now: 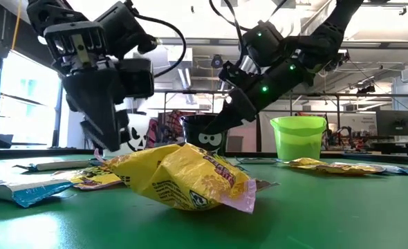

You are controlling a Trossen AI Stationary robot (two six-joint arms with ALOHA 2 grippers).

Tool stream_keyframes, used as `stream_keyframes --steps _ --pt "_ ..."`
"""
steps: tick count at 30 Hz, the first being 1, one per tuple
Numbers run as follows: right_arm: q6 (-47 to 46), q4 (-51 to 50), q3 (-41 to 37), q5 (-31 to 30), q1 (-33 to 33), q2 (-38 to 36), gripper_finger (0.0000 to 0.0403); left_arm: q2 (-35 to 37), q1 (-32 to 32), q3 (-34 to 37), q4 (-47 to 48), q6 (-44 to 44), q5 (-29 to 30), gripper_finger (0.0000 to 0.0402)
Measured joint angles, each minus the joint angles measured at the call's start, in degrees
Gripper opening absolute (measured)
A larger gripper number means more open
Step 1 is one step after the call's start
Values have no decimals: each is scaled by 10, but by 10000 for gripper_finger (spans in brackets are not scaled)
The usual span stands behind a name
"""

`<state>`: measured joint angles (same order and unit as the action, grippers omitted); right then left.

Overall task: Sort candy by brand, put in halloween buckets
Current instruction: Put the yellow candy into the green bucket

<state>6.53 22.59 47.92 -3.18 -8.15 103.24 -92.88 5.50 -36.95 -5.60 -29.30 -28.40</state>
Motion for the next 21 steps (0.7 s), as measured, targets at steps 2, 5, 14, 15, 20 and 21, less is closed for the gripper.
stream_keyframes --steps 2,5,14,15,20,21 --pt "5 0 0 0 1 0 6 -11 6 0 -3 -31 0 111" --pt "4 2 0 -3 1 0 6 -29 18 0 -13 -57 0 111" --pt "0 12 0 -9 2 0 6 -51 36 0 -68 -71 0 111" --pt "-1 12 0 -9 3 0 6 -54 39 0 -69 -71 0 111" --pt "-1 13 0 -9 4 0 6 -72 50 -2 -85 -84 3 111" --pt "-1 13 0 -9 4 0 6 -72 51 -2 -86 -84 3 111"
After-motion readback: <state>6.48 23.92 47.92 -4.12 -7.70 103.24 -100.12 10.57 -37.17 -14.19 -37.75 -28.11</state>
